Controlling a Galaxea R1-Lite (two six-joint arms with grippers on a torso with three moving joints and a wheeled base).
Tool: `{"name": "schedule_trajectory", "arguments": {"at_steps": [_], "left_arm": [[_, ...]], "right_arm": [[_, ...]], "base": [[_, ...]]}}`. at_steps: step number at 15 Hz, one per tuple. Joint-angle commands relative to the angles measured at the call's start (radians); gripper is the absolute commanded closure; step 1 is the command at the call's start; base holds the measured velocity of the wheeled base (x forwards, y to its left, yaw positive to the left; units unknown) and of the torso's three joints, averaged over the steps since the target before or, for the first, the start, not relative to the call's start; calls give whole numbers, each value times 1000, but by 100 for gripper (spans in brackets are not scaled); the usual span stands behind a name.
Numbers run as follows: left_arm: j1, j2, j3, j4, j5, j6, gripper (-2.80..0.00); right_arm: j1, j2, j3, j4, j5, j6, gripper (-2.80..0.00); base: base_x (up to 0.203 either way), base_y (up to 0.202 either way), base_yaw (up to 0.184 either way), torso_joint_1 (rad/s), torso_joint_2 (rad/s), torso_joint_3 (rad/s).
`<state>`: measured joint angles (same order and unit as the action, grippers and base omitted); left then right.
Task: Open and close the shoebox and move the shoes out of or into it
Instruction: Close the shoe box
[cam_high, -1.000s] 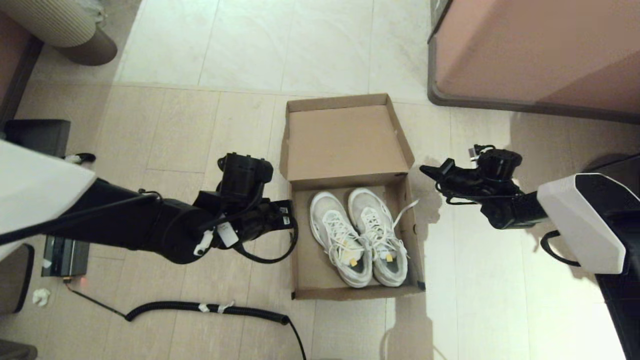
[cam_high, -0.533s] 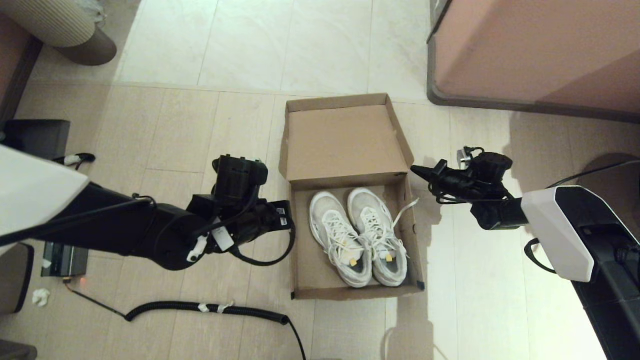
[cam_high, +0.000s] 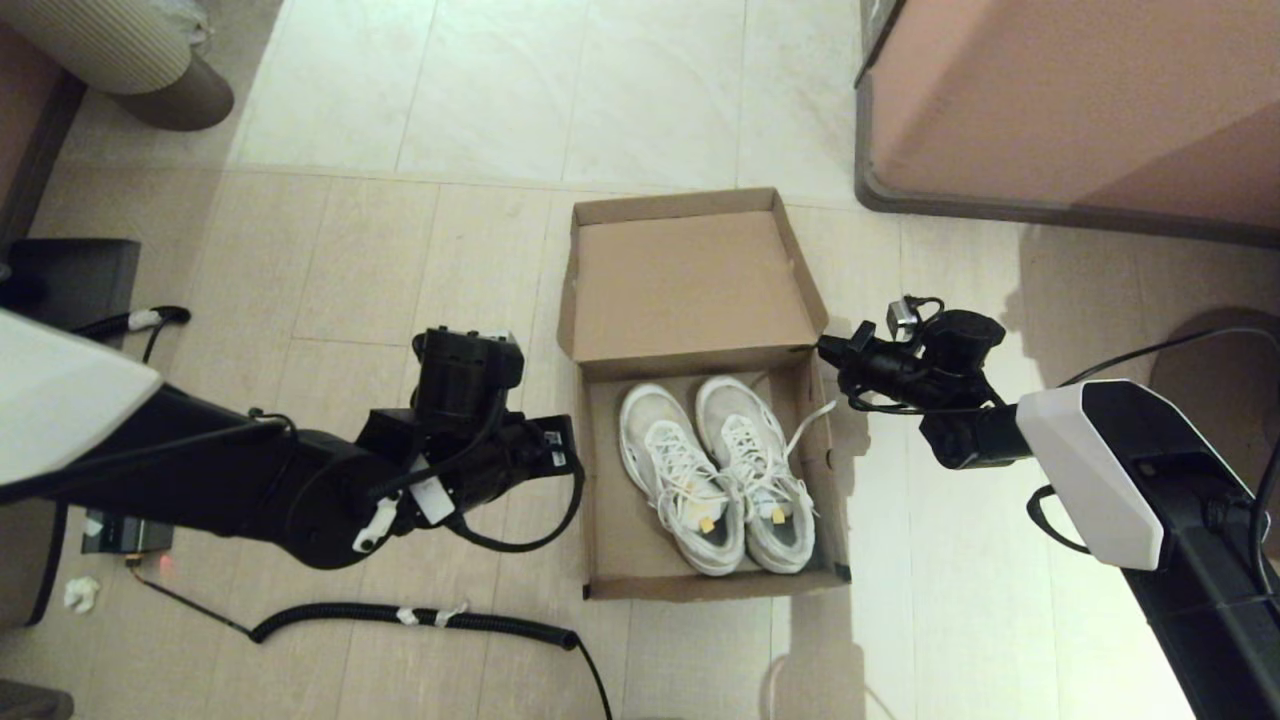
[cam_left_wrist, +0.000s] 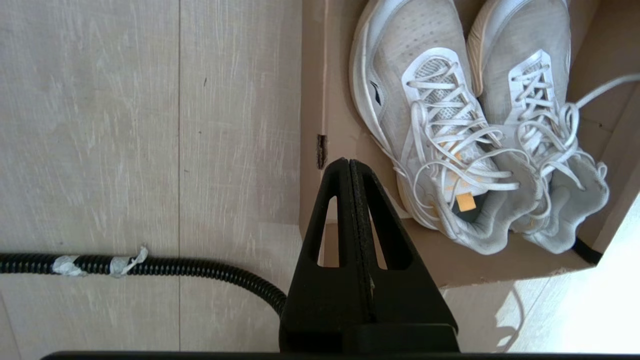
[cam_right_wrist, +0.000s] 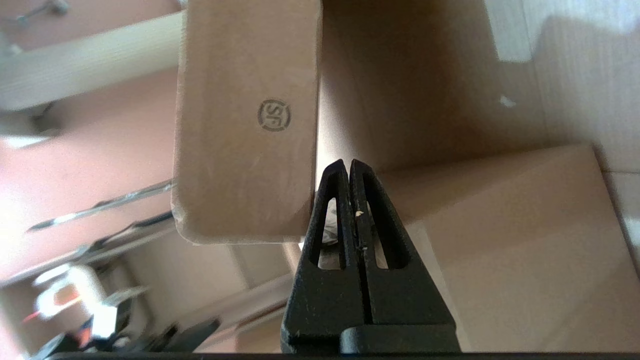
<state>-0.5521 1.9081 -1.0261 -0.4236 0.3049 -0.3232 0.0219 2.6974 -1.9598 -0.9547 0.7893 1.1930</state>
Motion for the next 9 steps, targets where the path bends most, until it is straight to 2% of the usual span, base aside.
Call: {"name": "schedule_trajectory", "arguments": {"at_steps": [1,5,9], "left_arm": [[0,-12,3,-1,2,-2,0],[0,-36,6,0,2,0,0],[0,-59,-3,1,2,3,0]], "right_arm": [[0,4,2,-14,36,22,0],[0,-3,18,-12,105,31,0],[0,-45,124,-6,131,26,0]], "base": [[0,0,0,0,0,0],[0,0,0,0,0,0],[0,0,0,0,0,0]]}}
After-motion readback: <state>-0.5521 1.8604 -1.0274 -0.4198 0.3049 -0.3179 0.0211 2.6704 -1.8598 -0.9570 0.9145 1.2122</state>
